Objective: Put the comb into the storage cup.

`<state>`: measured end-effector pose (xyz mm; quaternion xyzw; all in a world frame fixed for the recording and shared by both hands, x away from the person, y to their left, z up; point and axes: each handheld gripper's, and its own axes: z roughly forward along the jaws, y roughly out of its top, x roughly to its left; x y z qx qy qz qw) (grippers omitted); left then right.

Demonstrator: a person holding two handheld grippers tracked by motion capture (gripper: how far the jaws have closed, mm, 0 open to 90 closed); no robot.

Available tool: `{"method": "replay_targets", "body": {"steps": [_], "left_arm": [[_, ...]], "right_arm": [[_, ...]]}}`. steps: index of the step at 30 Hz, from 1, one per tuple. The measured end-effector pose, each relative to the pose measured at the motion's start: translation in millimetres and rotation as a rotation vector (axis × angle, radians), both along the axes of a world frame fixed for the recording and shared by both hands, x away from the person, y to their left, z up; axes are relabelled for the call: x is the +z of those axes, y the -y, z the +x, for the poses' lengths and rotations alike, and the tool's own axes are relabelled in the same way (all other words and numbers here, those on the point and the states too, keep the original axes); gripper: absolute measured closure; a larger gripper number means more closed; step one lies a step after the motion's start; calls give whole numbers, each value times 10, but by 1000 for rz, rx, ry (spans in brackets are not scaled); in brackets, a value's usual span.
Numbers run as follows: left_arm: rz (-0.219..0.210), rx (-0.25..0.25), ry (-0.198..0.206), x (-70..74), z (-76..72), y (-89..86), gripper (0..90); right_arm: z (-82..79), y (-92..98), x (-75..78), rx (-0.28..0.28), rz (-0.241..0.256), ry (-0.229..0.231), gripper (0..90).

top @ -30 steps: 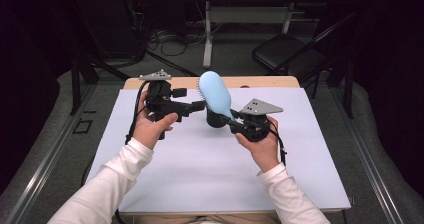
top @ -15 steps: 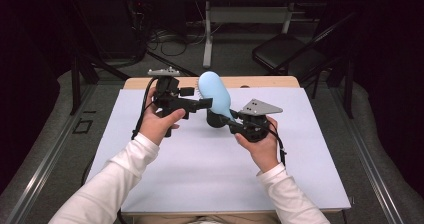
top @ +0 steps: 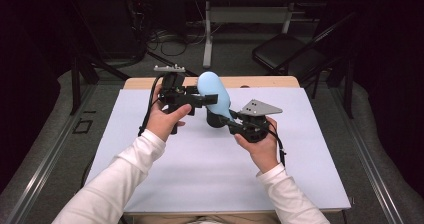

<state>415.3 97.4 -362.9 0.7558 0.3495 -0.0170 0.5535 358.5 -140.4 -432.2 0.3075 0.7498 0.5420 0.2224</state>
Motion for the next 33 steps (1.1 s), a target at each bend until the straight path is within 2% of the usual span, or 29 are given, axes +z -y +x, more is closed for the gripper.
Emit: {"method": "replay_targets", "body": {"steps": [6, 12, 15, 23, 29, 33], "left_arm": [[2, -8, -5, -17, 33, 66, 67], [-24, -7, -22, -23, 55, 114, 104], [-23, -4, -21, -22, 68, 113, 123], [-75, 2, -51, -6, 110, 59, 155], [-63, -4, -74, 10, 143, 19, 157], [-55, -9, -105, 17, 172, -2, 159]], "right_arm": [[-7, -9, 0, 2, 1, 5, 696], [-11, -20, -4, 5, -4, 5, 696], [-14, -22, -5, 5, -5, 7, 696], [-16, -33, -8, 8, -15, 11, 696], [-22, -50, -14, 11, -22, 12, 696], [-24, -49, -11, 12, -21, 15, 696]]}}
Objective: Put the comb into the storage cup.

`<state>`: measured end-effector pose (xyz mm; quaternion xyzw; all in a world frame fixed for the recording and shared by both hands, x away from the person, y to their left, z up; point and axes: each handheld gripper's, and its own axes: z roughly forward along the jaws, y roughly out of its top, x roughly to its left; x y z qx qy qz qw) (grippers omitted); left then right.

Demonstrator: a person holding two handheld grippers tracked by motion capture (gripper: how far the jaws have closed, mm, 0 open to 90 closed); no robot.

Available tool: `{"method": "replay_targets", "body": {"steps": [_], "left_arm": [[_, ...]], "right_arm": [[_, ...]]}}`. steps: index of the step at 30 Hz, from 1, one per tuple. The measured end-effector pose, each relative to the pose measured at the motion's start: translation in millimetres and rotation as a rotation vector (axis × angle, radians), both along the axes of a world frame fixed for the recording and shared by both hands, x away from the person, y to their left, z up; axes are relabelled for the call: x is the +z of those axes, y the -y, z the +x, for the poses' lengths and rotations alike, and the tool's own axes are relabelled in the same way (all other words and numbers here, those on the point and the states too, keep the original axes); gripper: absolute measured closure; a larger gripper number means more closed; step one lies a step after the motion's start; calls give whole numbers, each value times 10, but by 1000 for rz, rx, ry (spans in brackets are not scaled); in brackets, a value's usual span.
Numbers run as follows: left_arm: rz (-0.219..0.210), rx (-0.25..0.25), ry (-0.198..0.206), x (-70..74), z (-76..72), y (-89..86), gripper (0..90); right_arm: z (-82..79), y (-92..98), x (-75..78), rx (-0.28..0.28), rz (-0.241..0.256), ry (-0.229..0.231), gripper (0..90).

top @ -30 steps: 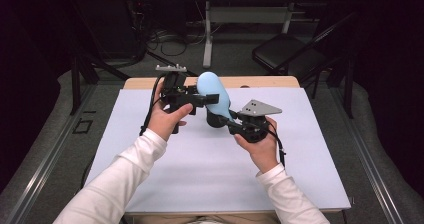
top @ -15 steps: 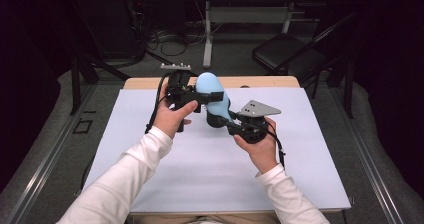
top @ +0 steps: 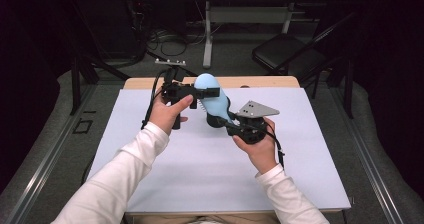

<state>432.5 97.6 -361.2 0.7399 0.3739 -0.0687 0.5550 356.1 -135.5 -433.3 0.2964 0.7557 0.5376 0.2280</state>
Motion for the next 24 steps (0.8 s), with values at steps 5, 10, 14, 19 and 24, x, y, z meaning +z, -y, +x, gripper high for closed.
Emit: {"method": "replay_targets", "body": {"steps": [5, 10, 14, 19, 24], "left_arm": [[15, -4, -13, 1, 23, -5, 169], [12, -5, -38, -1, 42, -19, 212], [-1, -8, -62, -7, 66, -30, 232], [3, 10, -59, 8, 69, -41, 263], [-12, -16, -85, -5, 84, -31, 292]], "right_arm": [[-1, -5, -3, 1, -1, -2, 696], [-3, -14, -8, 4, -4, 0, 696], [-4, -19, -11, 5, -7, -1, 696], [-7, -22, -11, 5, -8, 2, 696], [-8, -27, -14, 3, -14, 4, 696]]}}
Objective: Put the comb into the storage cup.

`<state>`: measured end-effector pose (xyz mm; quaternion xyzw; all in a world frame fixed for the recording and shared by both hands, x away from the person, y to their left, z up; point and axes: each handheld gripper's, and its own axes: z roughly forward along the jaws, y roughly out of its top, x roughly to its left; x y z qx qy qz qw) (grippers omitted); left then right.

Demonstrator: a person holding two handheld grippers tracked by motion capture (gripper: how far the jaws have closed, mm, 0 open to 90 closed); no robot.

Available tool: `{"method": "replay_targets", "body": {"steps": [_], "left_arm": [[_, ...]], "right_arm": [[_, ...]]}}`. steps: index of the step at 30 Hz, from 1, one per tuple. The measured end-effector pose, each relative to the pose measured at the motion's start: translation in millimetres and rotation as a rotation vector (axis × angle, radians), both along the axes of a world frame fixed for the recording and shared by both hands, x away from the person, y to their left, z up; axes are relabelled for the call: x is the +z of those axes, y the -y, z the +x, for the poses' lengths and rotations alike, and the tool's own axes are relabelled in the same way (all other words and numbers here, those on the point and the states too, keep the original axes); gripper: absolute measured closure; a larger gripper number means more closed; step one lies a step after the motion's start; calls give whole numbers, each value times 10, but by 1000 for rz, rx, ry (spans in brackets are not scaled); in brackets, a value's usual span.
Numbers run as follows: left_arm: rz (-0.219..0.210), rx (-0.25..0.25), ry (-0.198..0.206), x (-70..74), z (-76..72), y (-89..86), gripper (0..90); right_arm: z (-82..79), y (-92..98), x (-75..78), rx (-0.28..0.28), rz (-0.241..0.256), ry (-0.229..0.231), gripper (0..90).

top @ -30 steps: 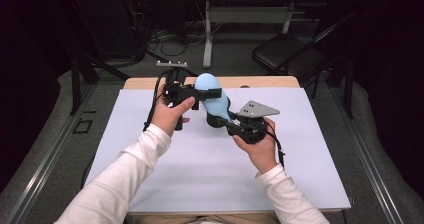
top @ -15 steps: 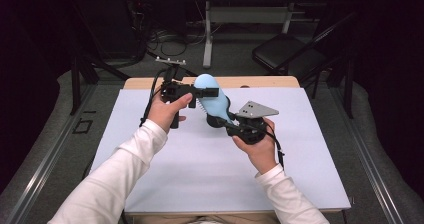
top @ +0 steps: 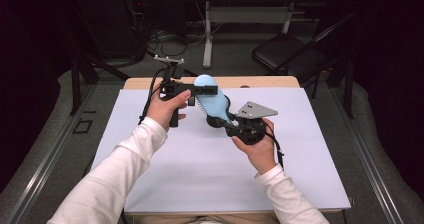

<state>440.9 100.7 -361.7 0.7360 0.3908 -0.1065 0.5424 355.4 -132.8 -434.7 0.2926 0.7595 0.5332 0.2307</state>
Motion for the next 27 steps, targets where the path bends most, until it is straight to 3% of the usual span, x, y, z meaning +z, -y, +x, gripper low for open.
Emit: {"method": "replay_targets", "body": {"steps": [4, 9, 18, 27], "left_arm": [[17, 10, 0, -9, -5, 20, 325], [-20, 12, -41, -19, 0, 19, 349], [-38, 32, -77, -21, -3, -8, 391], [-32, 49, -87, -24, -2, -22, 430]], "right_arm": [[-3, -8, -4, -2, -6, 4, 696], [-2, -7, -7, -2, -8, 5, 696], [-3, -10, -10, 0, -7, 6, 696], [-4, -19, -18, 2, -15, 9, 696]]}}
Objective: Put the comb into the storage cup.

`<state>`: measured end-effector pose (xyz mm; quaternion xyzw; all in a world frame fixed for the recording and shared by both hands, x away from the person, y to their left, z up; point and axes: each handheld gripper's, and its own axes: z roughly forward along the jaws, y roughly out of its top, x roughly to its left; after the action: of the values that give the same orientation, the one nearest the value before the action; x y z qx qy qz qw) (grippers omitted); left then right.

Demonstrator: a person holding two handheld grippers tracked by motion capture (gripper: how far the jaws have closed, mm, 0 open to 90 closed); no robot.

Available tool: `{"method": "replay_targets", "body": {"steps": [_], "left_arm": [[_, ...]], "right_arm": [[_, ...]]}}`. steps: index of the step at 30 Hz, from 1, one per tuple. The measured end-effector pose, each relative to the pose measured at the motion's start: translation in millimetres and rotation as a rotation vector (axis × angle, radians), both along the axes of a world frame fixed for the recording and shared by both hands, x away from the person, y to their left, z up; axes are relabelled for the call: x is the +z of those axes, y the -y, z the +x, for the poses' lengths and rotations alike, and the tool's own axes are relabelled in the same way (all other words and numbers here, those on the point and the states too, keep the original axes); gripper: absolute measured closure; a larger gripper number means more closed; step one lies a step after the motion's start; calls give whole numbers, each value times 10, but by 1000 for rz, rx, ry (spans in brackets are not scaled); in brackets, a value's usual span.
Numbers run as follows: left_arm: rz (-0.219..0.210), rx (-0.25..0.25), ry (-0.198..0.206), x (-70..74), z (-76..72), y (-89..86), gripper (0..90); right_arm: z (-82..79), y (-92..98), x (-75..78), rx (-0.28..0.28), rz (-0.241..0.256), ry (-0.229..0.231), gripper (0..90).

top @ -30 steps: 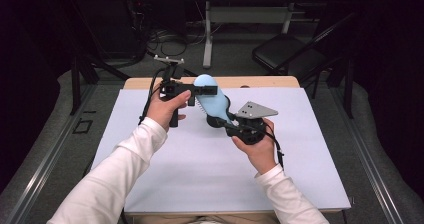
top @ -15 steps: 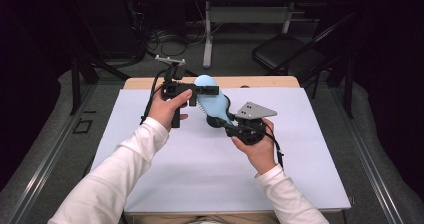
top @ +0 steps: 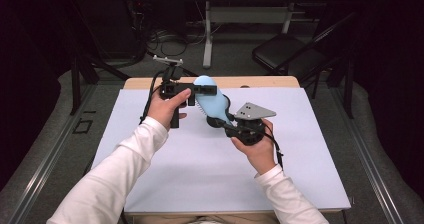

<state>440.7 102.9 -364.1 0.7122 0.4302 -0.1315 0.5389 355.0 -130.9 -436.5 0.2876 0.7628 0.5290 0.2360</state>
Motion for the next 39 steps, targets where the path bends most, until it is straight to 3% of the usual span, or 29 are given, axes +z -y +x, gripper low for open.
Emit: {"method": "replay_targets", "body": {"steps": [18, 33, 39], "left_arm": [[-10, 9, -37, -2, 12, -12, 464], [-1, 9, -43, 3, 14, -11, 472], [2, 12, -67, 15, 12, -18, 478]], "right_arm": [[5, -1, -11, 5, 4, -3, 696], [6, -7, -22, 3, 5, -4, 696], [5, -13, -24, 7, 8, -5, 695]]}}
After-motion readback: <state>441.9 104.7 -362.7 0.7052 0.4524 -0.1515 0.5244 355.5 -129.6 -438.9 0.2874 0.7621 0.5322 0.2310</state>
